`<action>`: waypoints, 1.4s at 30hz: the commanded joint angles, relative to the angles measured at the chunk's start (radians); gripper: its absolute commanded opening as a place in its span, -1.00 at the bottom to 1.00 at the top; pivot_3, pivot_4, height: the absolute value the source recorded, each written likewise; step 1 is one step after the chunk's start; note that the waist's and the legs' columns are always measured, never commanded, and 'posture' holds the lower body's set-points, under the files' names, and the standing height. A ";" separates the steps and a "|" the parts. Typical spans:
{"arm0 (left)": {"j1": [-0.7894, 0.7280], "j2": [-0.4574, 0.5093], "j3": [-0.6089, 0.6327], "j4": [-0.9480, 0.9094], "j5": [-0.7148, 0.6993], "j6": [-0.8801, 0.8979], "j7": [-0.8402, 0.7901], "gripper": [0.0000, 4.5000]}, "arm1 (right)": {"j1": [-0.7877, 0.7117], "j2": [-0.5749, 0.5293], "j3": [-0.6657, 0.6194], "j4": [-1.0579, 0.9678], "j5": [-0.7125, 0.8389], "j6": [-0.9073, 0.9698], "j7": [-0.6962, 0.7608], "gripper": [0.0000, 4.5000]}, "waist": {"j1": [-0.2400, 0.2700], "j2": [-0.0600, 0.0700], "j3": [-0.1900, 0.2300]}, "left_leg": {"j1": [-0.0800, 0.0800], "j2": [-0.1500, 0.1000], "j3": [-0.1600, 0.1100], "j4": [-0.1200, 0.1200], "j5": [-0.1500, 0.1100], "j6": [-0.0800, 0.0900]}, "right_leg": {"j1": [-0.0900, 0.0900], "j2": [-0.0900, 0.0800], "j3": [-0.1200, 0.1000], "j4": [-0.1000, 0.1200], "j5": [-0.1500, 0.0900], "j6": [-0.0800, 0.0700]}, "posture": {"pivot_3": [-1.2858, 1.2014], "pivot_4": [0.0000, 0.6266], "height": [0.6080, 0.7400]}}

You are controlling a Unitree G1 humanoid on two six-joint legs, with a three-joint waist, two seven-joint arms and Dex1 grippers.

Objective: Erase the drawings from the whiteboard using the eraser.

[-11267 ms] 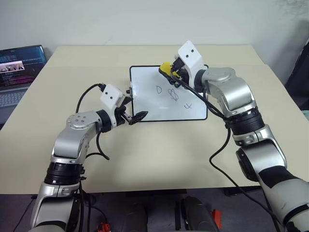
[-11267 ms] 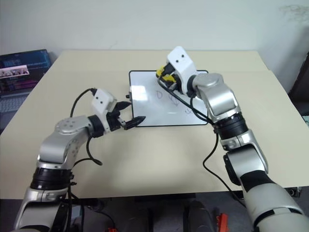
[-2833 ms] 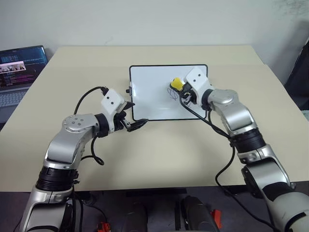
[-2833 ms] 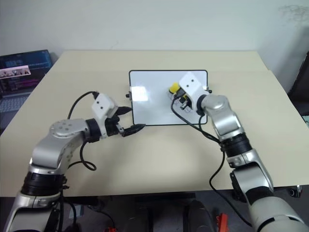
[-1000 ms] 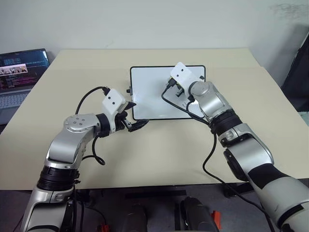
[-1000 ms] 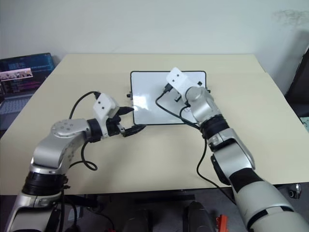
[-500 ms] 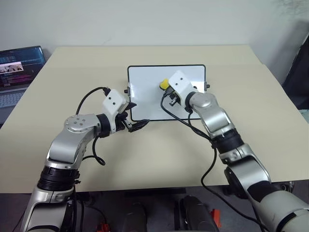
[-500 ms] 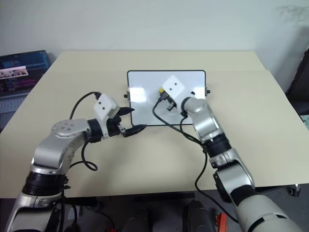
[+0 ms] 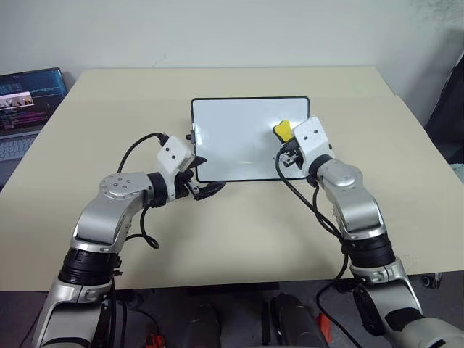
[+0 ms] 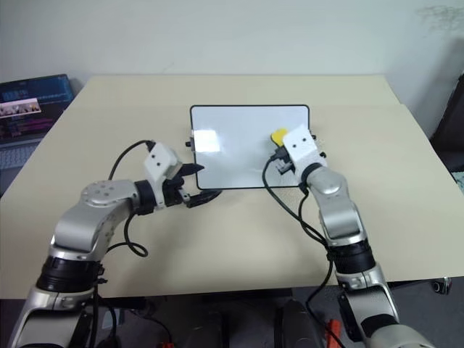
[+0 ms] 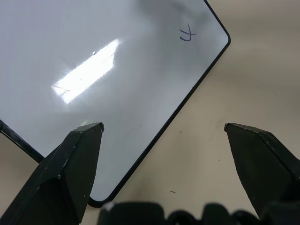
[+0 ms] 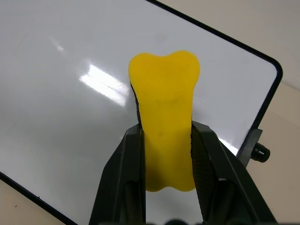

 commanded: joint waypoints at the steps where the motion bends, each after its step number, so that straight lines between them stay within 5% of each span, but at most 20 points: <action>1: -0.020 0.002 0.010 -0.016 -0.001 -0.025 -0.006 1.00 | 0.011 -0.015 -0.026 -0.072 0.021 -0.016 -0.005 -0.57 | 0.000 0.000 0.000 | 0.000 0.000 0.000 0.000 0.000 0.000 | 0.000 0.000 0.000 0.000 0.000 0.000 | 0.03 -0.52 1.00; 11: -0.009 0.013 0.025 -0.022 -0.001 -0.021 0.000 1.00 | 0.094 -0.096 -0.061 -0.078 0.052 -0.076 -0.001 -0.57 | 0.001 0.000 0.000 | 0.000 0.000 0.000 0.000 0.000 0.000 | 0.000 0.000 0.000 0.000 0.000 0.000 | 0.03 -0.52 1.00; 42: 0.003 0.022 0.051 -0.046 -0.009 -0.005 0.013 1.00 | 0.094 -0.093 -0.057 -0.050 0.095 -0.148 -0.021 -0.57 | 0.001 0.000 0.000 | 0.000 0.000 0.000 0.000 0.000 0.000 | 0.000 0.000 0.000 0.000 0.000 0.000 | 0.03 -0.52 1.00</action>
